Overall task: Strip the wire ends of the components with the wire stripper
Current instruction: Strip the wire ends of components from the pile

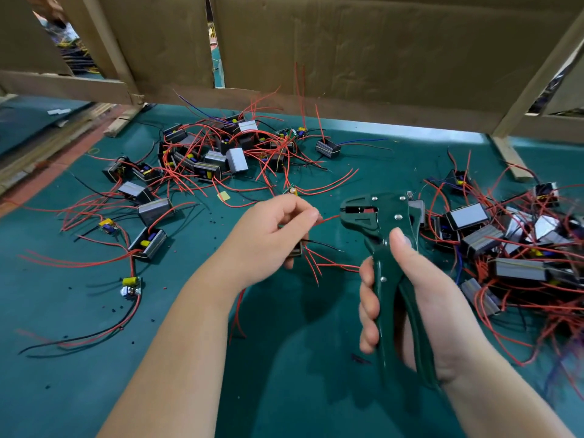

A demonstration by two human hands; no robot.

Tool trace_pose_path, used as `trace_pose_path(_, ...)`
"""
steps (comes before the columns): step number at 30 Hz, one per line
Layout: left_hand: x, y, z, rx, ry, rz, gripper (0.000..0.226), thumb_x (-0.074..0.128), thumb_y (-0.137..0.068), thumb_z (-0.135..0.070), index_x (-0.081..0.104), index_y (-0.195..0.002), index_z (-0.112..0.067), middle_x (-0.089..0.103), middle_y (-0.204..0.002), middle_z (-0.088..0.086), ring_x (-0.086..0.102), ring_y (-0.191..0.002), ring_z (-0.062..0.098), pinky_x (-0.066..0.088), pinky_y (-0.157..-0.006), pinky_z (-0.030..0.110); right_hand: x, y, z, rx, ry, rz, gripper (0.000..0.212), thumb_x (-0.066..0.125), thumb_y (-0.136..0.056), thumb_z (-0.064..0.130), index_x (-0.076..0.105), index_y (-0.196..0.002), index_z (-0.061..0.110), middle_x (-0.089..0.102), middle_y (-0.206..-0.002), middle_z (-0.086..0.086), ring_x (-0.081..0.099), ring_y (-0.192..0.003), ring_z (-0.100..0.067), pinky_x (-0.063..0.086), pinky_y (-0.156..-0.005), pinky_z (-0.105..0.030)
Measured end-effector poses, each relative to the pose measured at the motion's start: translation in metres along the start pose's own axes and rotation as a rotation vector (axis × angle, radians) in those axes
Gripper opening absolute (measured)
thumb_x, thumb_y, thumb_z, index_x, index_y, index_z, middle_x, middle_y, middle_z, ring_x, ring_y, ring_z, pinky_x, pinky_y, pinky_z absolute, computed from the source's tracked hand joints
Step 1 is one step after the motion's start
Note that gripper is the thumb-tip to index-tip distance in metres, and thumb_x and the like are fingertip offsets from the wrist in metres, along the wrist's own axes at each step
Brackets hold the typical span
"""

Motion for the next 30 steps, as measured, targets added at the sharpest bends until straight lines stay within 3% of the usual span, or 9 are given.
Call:
trace_pose_path(4, -0.020, -0.002, 0.010, -0.039, -0.042, -0.063, 0.031, 0.051, -0.098, -0.034, 0.072, -0.076, -0.025, 0.045, -0.059, -0.004, 0.047, -0.044, 0.008, 0.043, -0.043, 0.019, -0.021, 0.000, 0.026, -0.115, -0.079, -0.062, 0.044, 0.056, -0.070, 0.055, 0.058, -0.068, 0.011, 0.050, -0.058, -0.010, 0.051, -0.043, -0.027, 0.050, -0.045, -0.036)
trace_pose_path(8, -0.020, -0.002, 0.010, -0.032, -0.001, -0.046, 0.032, 0.046, -0.100, -0.033, 0.070, -0.079, -0.030, 0.063, -0.065, -0.007, 0.056, -0.053, 0.006, 0.044, -0.047, 0.018, -0.026, -0.002, 0.031, -0.167, -0.175, -0.030, 0.037, 0.053, -0.074, 0.043, 0.058, -0.078, 0.007, 0.056, -0.065, -0.014, 0.059, -0.053, -0.033, 0.056, -0.053, -0.044)
trace_pose_path(10, -0.007, -0.001, 0.007, -0.038, 0.111, 0.004, 0.033, 0.045, -0.101, -0.028, 0.070, -0.079, -0.033, 0.069, -0.083, 0.003, 0.059, -0.061, 0.006, 0.048, -0.052, 0.018, -0.017, -0.004, 0.027, -0.182, -0.190, 0.013, 0.034, 0.054, -0.072, 0.037, 0.060, -0.081, 0.005, 0.061, -0.070, -0.018, 0.063, -0.059, -0.036, 0.058, -0.059, -0.048)
trace_pose_path(12, 0.003, 0.000, 0.005, -0.065, 0.316, 0.011, 0.029, 0.046, -0.100, -0.023, 0.067, -0.081, -0.025, 0.070, -0.078, 0.005, 0.065, -0.066, 0.008, 0.049, -0.056, 0.016, -0.006, -0.003, 0.023, -0.205, -0.190, 0.061, 0.033, 0.059, -0.066, 0.034, 0.064, -0.080, 0.004, 0.065, -0.081, -0.023, 0.064, -0.061, -0.037, 0.058, -0.061, -0.049)
trace_pose_path(14, 0.008, -0.001, 0.003, -0.088, 0.519, -0.031, 0.024, 0.047, -0.098, -0.022, 0.064, -0.081, -0.020, 0.073, -0.080, 0.003, 0.069, -0.074, 0.011, 0.051, -0.060, 0.016, 0.005, -0.001, 0.020, -0.214, -0.151, 0.132, 0.045, 0.072, -0.057, 0.037, 0.070, -0.085, 0.003, 0.066, -0.094, -0.027, 0.065, -0.064, -0.039, 0.057, -0.063, -0.051)
trace_pose_path(18, 0.014, -0.002, 0.003, -0.114, 0.780, -0.162, 0.021, 0.053, -0.093, -0.023, 0.067, -0.078, -0.019, 0.074, -0.079, 0.001, 0.065, -0.065, 0.010, 0.052, -0.061, 0.025, 0.031, 0.005, 0.004, -0.092, -0.042, 0.328, 0.078, 0.087, -0.046, 0.043, 0.069, -0.110, 0.001, 0.060, -0.077, -0.032, 0.064, -0.067, -0.042, 0.055, -0.065, -0.050)
trace_pose_path(23, 0.017, -0.002, -0.005, 0.002, 0.614, -0.185, 0.016, 0.059, -0.092, -0.030, 0.068, -0.080, -0.025, 0.063, -0.069, -0.004, 0.056, -0.049, 0.011, 0.041, -0.035, 0.020, 0.049, 0.014, 0.001, -0.063, -0.059, 0.468, 0.078, 0.083, -0.060, 0.034, 0.058, -0.124, -0.003, 0.063, -0.111, -0.029, 0.064, -0.067, -0.042, 0.053, -0.068, -0.055)
trace_pose_path(27, 0.004, -0.002, -0.010, 0.105, 0.548, -0.261, 0.010, 0.064, -0.087, -0.024, 0.069, -0.078, -0.023, 0.060, -0.077, 0.001, 0.055, -0.072, 0.012, 0.051, -0.066, 0.024, 0.050, 0.015, 0.013, -0.121, -0.205, 0.479, 0.087, 0.084, -0.059, 0.027, 0.046, -0.131, -0.004, 0.062, -0.120, -0.028, 0.064, -0.068, -0.043, 0.053, -0.068, -0.056)
trace_pose_path(30, -0.002, 0.000, -0.011, 0.147, 0.403, -0.339, 0.010, 0.064, -0.092, -0.016, 0.066, -0.082, -0.016, 0.062, -0.072, -0.008, 0.053, -0.068, 0.005, 0.045, -0.067, 0.014, 0.050, 0.018, 0.020, -0.174, -0.252, 0.481, 0.073, 0.085, -0.058, 0.025, 0.055, -0.120, 0.002, 0.056, -0.130, -0.030, 0.064, -0.067, -0.045, 0.054, -0.066, -0.057)
Point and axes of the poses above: each hand's wrist, its own y-axis away from the middle knuckle, its own x-axis out of the palm, z = x × y, the point moved 10 cm from there along -y, towards the middle knuckle
